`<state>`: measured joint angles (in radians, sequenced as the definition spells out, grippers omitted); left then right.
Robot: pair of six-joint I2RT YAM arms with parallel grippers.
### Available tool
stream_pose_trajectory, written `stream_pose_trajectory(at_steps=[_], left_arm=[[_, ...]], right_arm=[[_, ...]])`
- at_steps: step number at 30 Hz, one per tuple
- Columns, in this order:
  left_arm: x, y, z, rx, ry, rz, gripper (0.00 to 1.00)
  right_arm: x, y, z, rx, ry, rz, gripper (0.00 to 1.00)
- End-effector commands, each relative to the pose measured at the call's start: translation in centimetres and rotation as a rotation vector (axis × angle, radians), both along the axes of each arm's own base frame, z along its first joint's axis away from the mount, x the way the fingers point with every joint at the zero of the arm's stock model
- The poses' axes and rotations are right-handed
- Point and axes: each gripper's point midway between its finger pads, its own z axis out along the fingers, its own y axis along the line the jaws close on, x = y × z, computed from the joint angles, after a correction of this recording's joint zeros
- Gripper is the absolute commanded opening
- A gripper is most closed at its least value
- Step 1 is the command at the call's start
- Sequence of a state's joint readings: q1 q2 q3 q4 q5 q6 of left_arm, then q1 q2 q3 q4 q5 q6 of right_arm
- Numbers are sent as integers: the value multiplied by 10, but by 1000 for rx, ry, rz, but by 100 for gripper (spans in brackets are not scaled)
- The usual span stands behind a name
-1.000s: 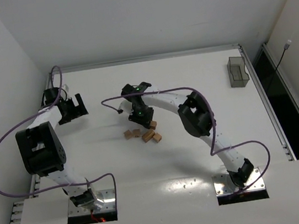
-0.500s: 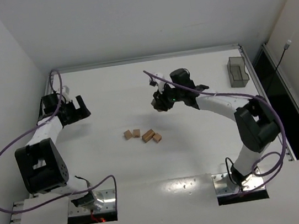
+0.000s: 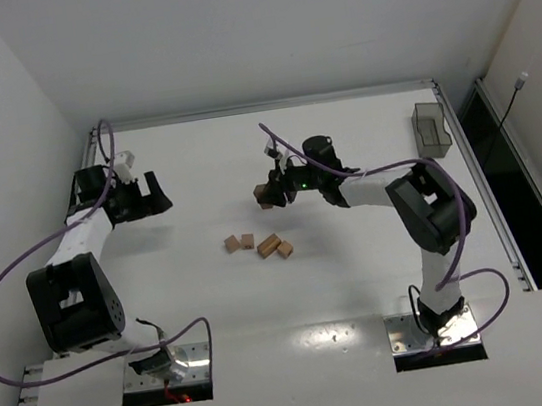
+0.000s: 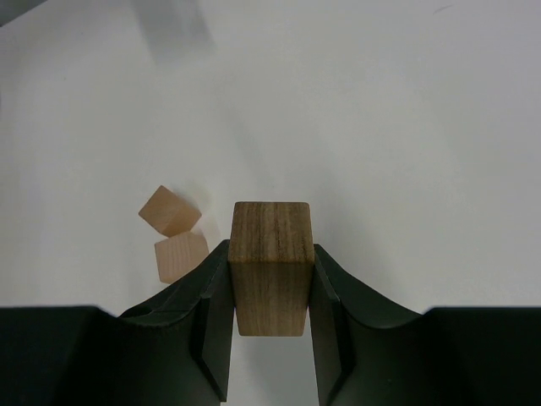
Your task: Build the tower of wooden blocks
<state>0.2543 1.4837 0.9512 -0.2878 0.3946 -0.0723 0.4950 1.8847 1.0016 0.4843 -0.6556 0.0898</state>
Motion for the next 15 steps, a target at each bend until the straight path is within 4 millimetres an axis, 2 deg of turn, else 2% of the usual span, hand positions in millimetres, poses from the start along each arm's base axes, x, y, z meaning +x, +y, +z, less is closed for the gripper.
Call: stream_pose_trajectory(at_steps=[1,3,5,6,12,15], left_arm=[[5,-39,28,-63,-58,-226,99],[4,-61,28,-108,-57,-340,99],[4,-73,29,-113,-40,-385,99],[4,-73,23,-119,-23,-385,99],[9,-77,29,-92,-43,-400,99],[14,-79,33,-76,-56,-424,99]], right_arm=[[8,24,33,110,-82,93,0],[9,30,24,95,-59,139,0],[8,32,14,85,-17,161,0],[7,32,9,81,-9,161,0],[14,26,-9,18,-43,142,0],[13,24,-19,-4,-6,133,0]])
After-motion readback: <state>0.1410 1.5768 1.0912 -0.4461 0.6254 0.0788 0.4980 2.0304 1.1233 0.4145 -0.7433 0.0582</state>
